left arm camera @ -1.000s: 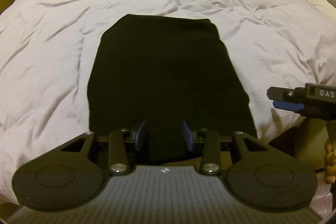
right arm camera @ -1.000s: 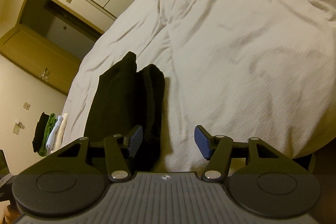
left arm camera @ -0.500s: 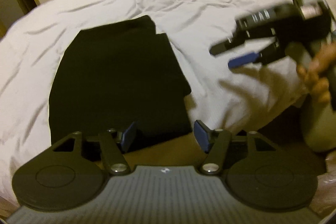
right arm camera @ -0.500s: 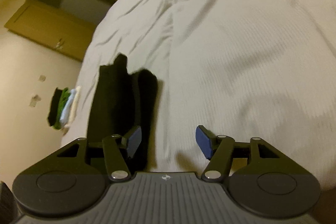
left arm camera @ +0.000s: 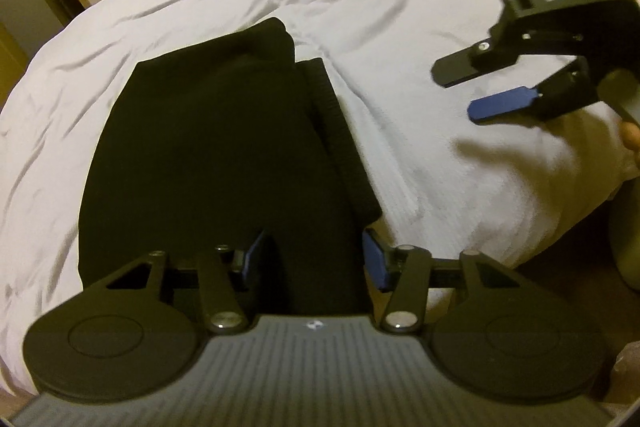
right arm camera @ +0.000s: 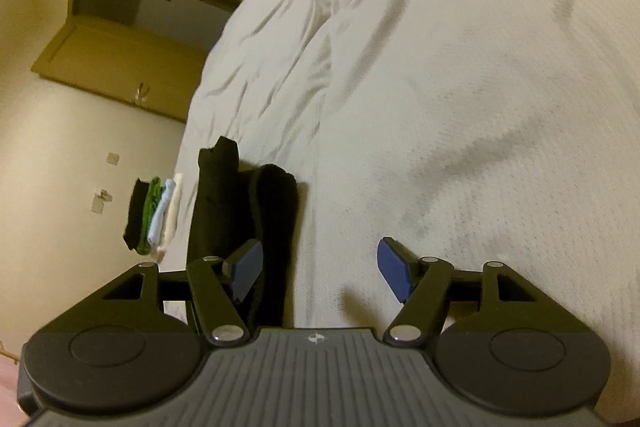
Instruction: Fold clothes
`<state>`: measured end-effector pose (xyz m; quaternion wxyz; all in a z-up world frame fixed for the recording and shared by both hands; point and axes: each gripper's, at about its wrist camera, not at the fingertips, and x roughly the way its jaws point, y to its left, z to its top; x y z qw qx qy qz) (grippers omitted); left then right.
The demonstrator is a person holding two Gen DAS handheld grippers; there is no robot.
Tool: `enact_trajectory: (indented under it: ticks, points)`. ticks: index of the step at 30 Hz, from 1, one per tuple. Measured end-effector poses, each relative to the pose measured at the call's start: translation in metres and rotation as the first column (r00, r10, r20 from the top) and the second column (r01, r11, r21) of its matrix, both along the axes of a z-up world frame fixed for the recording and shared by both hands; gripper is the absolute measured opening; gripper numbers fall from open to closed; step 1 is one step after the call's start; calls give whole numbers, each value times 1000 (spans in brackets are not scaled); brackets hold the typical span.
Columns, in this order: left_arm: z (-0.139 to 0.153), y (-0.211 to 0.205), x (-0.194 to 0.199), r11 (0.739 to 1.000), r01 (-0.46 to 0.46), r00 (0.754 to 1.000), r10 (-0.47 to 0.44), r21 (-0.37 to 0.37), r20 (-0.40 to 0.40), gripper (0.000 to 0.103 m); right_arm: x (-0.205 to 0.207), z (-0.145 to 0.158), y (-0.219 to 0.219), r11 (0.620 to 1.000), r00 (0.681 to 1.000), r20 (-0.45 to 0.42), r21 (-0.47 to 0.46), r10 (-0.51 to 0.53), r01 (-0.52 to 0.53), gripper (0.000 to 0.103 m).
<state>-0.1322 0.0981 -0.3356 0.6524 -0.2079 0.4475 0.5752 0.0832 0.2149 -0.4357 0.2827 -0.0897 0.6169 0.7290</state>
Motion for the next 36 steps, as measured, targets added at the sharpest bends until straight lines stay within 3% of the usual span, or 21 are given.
enact_trajectory:
  ticks: [8, 14, 18, 24, 27, 31, 33, 36]
  points:
    - [2, 10, -8, 997, 70, 996, -68, -25, 49, 53, 1, 6, -5, 998, 999, 18, 22, -51, 50, 69]
    - [9, 40, -16, 982, 128, 989, -114, -142, 98, 54, -13, 11, 18, 1000, 993, 115, -18, 11, -9, 70]
    - [25, 60, -13, 966, 59, 995, -36, -253, 93, 52, -20, 27, 35, 994, 982, 174, -101, 67, -50, 70]
    - [57, 89, -5, 919, -101, 991, 127, -382, 44, 54, -26, 74, 70, 968, 967, 193, -216, 167, -125, 70]
    - [74, 92, -7, 890, -224, 961, 269, -398, 61, 57, -44, 102, 103, 952, 939, 208, -202, 273, -232, 70]
    - [88, 81, -13, 821, -409, 873, 479, -397, 92, 57, -71, 127, 141, 903, 890, 186, -197, 417, -382, 70]
    - [89, 72, -15, 784, -472, 830, 549, -402, 97, 57, -79, 134, 149, 882, 874, 164, -208, 458, -423, 70]
    - [87, 63, -12, 758, -537, 793, 603, -371, 84, 57, -88, 127, 154, 848, 848, 137, -237, 512, -473, 71]
